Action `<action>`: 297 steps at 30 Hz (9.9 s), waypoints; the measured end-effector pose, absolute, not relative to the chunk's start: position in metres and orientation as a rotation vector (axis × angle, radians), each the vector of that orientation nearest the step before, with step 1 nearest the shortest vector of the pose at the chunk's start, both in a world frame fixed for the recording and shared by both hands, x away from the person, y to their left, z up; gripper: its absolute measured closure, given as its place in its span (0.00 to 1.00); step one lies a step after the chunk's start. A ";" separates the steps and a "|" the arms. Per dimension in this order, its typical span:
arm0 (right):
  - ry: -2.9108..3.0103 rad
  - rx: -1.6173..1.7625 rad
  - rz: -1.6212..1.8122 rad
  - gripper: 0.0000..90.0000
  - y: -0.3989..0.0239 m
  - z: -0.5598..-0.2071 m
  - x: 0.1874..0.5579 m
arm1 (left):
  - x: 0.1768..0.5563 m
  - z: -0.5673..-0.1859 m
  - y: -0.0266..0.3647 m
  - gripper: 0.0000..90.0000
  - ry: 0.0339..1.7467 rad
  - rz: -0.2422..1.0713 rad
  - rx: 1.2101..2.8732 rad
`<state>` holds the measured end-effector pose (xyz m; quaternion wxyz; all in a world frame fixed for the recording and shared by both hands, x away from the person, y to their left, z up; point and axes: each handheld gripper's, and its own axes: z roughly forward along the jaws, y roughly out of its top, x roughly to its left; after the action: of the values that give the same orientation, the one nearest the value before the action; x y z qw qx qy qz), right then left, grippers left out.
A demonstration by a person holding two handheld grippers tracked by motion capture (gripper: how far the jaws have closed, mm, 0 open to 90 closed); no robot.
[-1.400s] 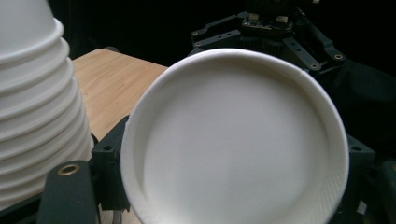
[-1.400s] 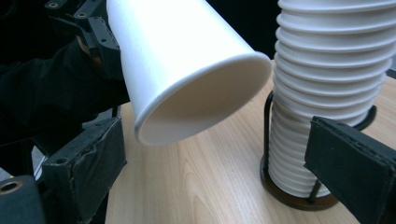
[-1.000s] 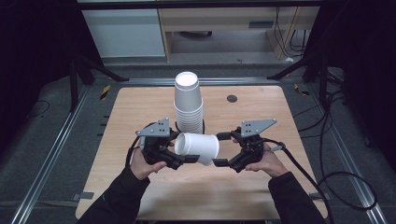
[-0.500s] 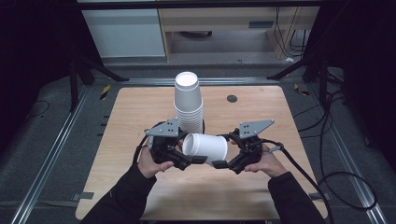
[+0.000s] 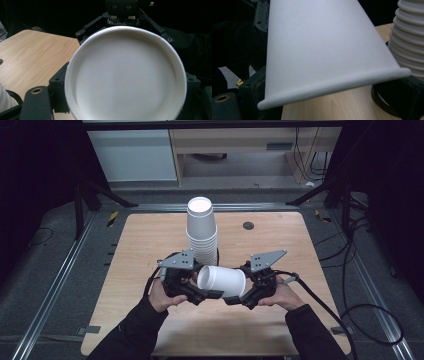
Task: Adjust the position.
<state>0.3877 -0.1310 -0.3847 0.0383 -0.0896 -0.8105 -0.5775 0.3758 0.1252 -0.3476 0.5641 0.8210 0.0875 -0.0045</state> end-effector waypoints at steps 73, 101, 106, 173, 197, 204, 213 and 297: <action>-2.803 -0.185 -1.427 0.13 -0.128 -0.380 0.394 | 0.374 -0.367 0.150 0.13 0.301 0.001 2.111; -2.873 -0.105 -1.224 0.13 -0.113 -0.393 0.392 | 0.382 -0.380 0.111 0.16 0.259 -0.070 2.240; -2.879 -0.102 -1.210 0.13 -0.112 -0.394 0.392 | 0.382 -0.382 0.108 0.18 0.262 -0.089 2.250; -2.613 -0.516 -1.891 0.06 -0.184 -0.371 0.389 | 0.386 -0.367 0.174 0.24 0.381 -0.013 2.040; -2.426 -0.405 -1.939 0.06 -0.163 -0.377 0.385 | 0.379 -0.359 0.151 0.24 0.264 -0.055 2.007; -2.385 -0.375 -1.956 0.06 -0.160 -0.376 0.383 | 0.380 -0.360 0.148 0.24 0.247 -0.067 2.014; -2.377 -0.359 -1.949 0.06 -0.158 -0.376 0.382 | 0.379 -0.362 0.142 0.24 0.216 -0.085 2.025; -2.422 -0.268 -1.862 0.12 -0.143 -0.384 0.381 | 0.377 -0.368 0.126 0.23 0.180 -0.077 2.096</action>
<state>0.3814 -0.1430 -0.3843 0.0372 -0.0875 -0.7892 -0.6068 0.3773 0.1262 -0.3678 0.4954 0.8649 0.0744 -0.0320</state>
